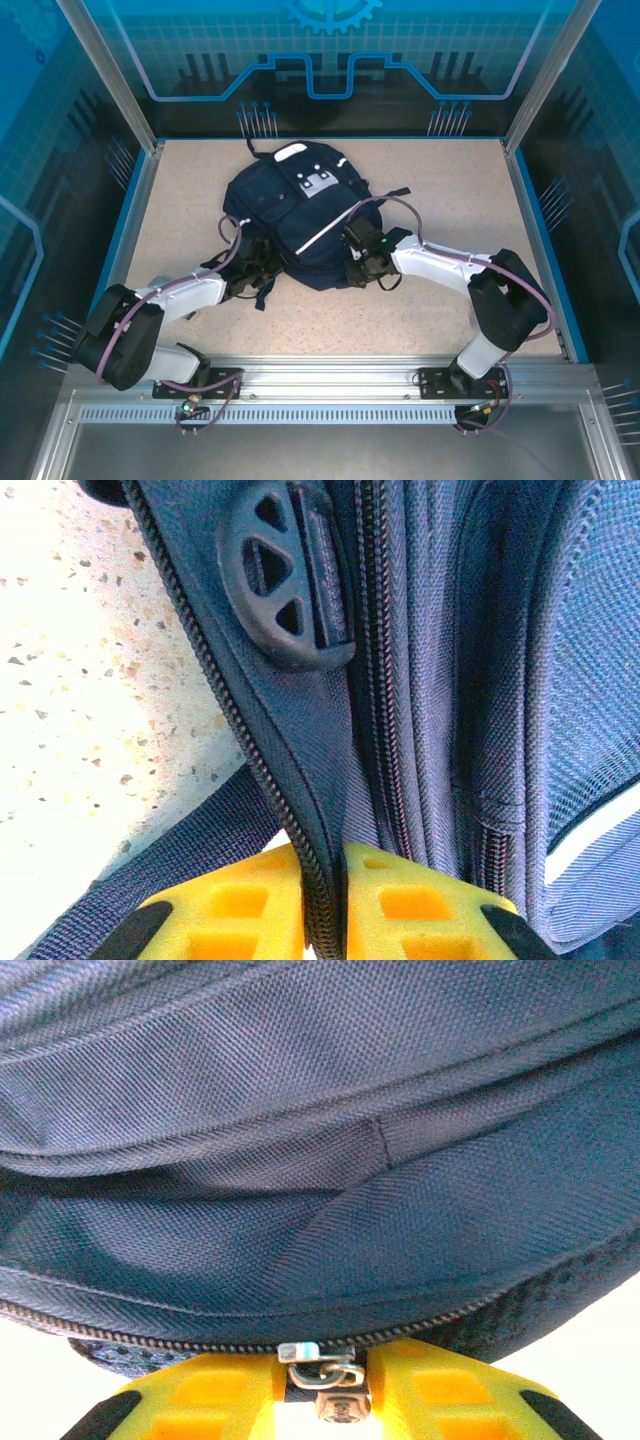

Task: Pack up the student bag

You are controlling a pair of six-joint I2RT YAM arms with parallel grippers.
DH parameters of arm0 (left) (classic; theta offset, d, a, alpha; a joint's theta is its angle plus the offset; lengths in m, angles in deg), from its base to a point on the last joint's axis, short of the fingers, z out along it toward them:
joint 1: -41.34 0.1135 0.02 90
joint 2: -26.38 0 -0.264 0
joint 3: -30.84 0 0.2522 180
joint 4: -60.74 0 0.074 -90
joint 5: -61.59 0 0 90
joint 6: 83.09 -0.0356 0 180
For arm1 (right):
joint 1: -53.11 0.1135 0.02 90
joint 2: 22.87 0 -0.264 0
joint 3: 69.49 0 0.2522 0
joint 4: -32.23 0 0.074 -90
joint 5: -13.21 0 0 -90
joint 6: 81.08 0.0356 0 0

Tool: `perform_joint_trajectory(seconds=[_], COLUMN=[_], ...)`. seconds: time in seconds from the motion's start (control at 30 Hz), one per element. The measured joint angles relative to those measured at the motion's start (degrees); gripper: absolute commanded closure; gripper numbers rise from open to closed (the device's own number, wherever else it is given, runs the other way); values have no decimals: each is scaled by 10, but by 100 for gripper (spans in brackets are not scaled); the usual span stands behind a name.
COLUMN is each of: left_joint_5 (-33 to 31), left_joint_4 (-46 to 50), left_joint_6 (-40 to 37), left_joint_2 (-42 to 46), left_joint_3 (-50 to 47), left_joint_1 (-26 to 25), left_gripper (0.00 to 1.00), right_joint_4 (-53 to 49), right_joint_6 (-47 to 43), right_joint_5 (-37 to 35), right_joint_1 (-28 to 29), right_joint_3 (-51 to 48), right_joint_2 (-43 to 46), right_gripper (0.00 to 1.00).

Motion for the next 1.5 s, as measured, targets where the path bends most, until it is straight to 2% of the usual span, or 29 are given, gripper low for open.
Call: perform_joint_trajectory(seconds=[0.1, 0.17, 0.23, 0.33, 0.37, 0.57, 0.77, 0.93, 1.03, 1.23, 1.4, 1.5], left_joint_5=[-3, -3, -5, -7, -7, -6, 5, 25, 26, 12, 12, 37], left_joint_4=[2, 3, 4, 6, 7, 13, 17, 17, 26, 60, 68, 65], left_joint_6=[-1, -1, -1, -1, -2, -6, -21, -34, -45, -70, -99, -123], left_joint_2=[0, 0, 0, 0, 0, 5, 10, 10, 10, 7, -26, -61], left_joint_3=[0, 0, 0, 0, 0, 0, 0, 0, 3, 24, 52, 71], left_joint_1=[0, 1, 1, 2, 2, 5, 17, 28, 35, 57, 63, 66], left_gripper=[83, 83, 83, 83, 83, 85, 86, 86, 85, 85, 85, 83], right_joint_4=[5, 8, 8, 8, 8, -3, -27, -28, -21, 29, 99, 135], right_joint_6=[-8, -11, -14, -14, -13, 3, 36, 48, 31, -8, -7, 8], right_joint_5=[19, 22, 21, 15, 12, -20, -86, -84, -58, 61, 160, 198], right_joint_1=[-3, -3, -3, -3, -3, -3, -9, -39, -37, -3, 38, 60], right_joint_3=[0, 0, 0, 0, 0, 0, 0, 0, -2, -35, -69, -75], right_joint_2=[0, -2, -4, -4, -4, 3, 9, 12, 21, 46, 50, 49], right_gripper=[70, 74, 80, 95, 97, 99, 100, 100, 100, 100, 100, 100])
